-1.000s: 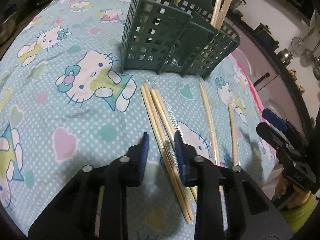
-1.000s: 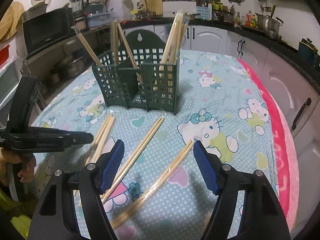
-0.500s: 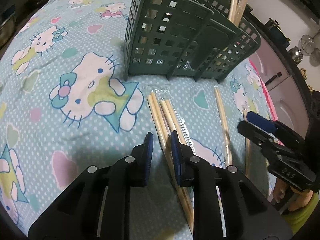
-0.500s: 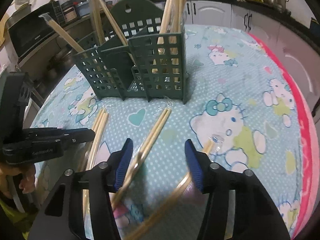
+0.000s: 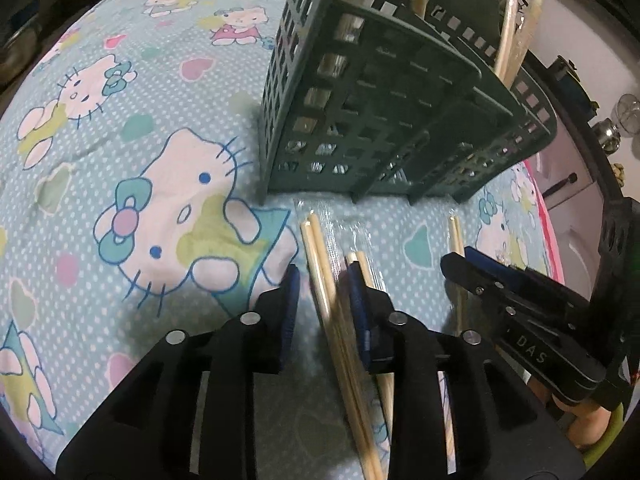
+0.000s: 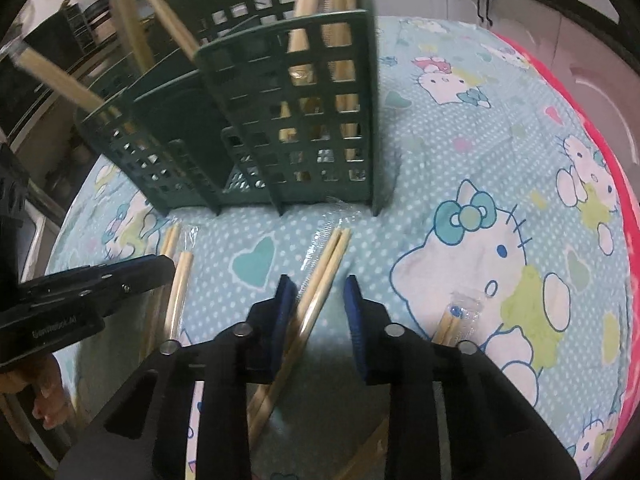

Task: Organize utensils
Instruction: 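Lower both tools onto wrapped chopsticks on the blanket and close them, then lift both held chopsticks upright and carry them above the caddy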

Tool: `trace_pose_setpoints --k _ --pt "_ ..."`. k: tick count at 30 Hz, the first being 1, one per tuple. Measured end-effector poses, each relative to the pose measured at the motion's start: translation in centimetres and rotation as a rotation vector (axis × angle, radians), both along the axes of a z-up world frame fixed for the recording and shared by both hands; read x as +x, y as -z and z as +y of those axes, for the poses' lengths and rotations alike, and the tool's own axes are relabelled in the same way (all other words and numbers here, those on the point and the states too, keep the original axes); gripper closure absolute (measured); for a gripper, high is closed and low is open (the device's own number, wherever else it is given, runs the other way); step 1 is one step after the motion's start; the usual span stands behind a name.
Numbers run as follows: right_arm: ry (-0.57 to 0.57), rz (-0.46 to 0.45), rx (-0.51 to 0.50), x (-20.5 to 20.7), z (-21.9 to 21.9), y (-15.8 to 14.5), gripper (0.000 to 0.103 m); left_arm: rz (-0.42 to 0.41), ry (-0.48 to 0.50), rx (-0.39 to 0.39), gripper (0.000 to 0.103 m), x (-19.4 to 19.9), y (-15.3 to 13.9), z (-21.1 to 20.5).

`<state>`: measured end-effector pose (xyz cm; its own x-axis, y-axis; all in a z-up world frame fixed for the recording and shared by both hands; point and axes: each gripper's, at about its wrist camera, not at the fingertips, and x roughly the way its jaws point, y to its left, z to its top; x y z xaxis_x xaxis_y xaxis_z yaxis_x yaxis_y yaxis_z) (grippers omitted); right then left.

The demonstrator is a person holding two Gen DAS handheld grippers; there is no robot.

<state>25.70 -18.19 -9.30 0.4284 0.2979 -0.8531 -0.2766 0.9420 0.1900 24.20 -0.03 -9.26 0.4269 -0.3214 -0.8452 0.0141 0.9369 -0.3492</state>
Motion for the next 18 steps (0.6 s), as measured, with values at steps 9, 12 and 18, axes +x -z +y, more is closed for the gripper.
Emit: trace_pose_setpoints --k 9,12,18 --pt "0.041 0.027 0.115 0.2 -2.0 -0.3 0.096 -0.011 -0.004 0.065 0.087 1.2 -0.1 -0.5" --pt "0.039 0.017 0.161 -0.2 -2.4 -1.0 0.096 -0.025 0.009 0.088 0.091 1.2 0.0 -0.6" --pt "0.027 -0.006 0.22 -1.5 -2.7 -2.8 0.097 -0.031 0.025 0.044 0.097 0.8 0.0 1.3"
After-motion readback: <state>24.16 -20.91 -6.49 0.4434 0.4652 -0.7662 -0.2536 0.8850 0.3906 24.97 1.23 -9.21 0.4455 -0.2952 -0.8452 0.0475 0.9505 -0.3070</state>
